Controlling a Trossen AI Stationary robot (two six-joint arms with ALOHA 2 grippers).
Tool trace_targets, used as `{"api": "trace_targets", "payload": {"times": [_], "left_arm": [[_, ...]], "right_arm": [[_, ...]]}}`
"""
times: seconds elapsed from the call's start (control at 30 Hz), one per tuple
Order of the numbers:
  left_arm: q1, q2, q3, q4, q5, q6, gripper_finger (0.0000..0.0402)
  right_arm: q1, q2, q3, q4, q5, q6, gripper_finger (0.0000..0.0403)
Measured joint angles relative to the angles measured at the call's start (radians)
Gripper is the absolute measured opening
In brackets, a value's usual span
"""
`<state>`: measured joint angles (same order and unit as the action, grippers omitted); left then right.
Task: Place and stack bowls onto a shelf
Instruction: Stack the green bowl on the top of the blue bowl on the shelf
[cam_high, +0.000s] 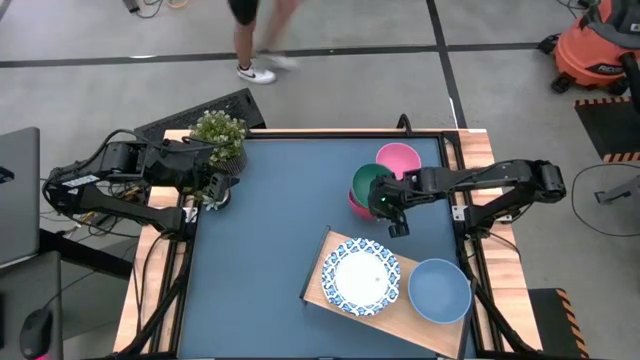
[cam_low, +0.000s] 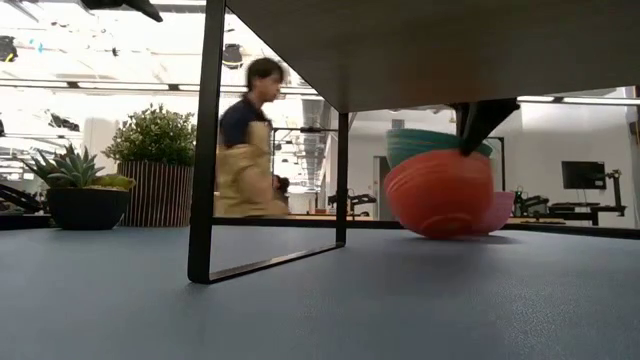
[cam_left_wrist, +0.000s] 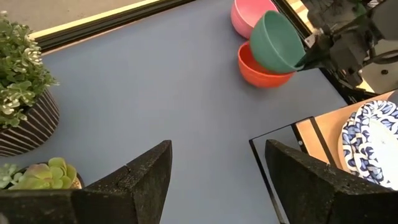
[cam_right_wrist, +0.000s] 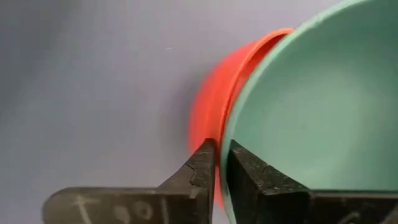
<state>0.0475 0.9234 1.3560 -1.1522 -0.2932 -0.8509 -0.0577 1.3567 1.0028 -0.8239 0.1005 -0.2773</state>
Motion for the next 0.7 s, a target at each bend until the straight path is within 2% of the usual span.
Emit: {"api": "trace_targets", "payload": {"times": [0.1,0.27,0.5,0.7], "left_arm": [[0.000,0.000,0.000,-0.010,0.000,0.000,0.0243],[0.000,0.000,0.000,-0.011,0.000,0.013,0.0243],[0.000,0.000,0.000,-0.010,0.000,0.017,0.0243],[0.000,0.000,0.000,-0.010,0.000,0.017,0.0243]], "right_arm": [[0.005,0.009,-0.006,-0.004,0.000,-0.001,0.0042],[0.003,0.006,-0.002,0.028,0.021,0.000,0.0046],[0.003,0.006,0.071,-0.026,0.029,-0.013,0.0031],[0.003,0.005,0.117,-0.067,0.058,-0.005,0.0036]]}}
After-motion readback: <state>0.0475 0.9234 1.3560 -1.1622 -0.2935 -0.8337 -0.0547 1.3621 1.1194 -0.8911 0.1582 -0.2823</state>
